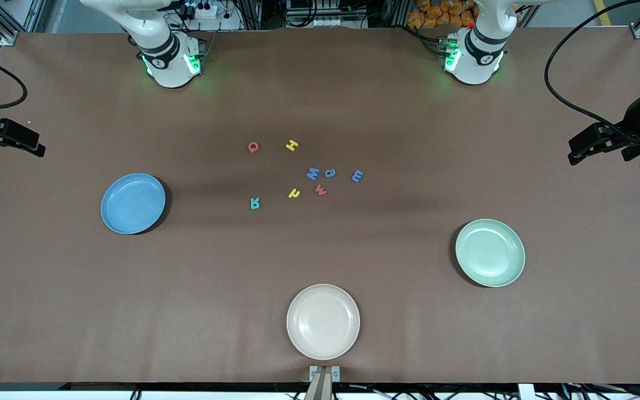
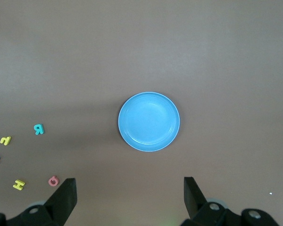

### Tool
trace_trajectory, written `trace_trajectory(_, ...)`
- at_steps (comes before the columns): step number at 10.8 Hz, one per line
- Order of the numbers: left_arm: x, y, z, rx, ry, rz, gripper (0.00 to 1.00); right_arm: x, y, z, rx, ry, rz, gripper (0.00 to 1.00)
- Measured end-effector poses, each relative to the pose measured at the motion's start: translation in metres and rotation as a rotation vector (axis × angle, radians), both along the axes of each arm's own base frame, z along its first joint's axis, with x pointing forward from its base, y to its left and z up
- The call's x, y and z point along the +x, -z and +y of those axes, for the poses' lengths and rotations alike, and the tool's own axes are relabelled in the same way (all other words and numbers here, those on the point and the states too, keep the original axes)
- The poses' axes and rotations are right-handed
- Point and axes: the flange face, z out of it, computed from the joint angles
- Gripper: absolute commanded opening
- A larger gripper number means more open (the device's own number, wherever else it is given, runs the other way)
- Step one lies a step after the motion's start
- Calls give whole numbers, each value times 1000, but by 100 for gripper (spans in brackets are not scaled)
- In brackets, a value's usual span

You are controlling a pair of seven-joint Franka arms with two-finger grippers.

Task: Sort uppercase to blue plate, lowercase to green plate
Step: 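Move both grippers from rest toward the scattered foam letters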

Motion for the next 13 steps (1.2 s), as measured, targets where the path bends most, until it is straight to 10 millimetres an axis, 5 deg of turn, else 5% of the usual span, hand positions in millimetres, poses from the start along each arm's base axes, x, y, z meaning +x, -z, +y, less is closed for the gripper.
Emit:
trace_trajectory(7, 0, 1, -1, 2, 2, 3, 100, -18, 8, -2, 3, 3, -21, 100)
trace_trajectory(13, -5, 21, -31, 2, 69, 19, 100, -19, 9, -3, 3, 4, -21, 100)
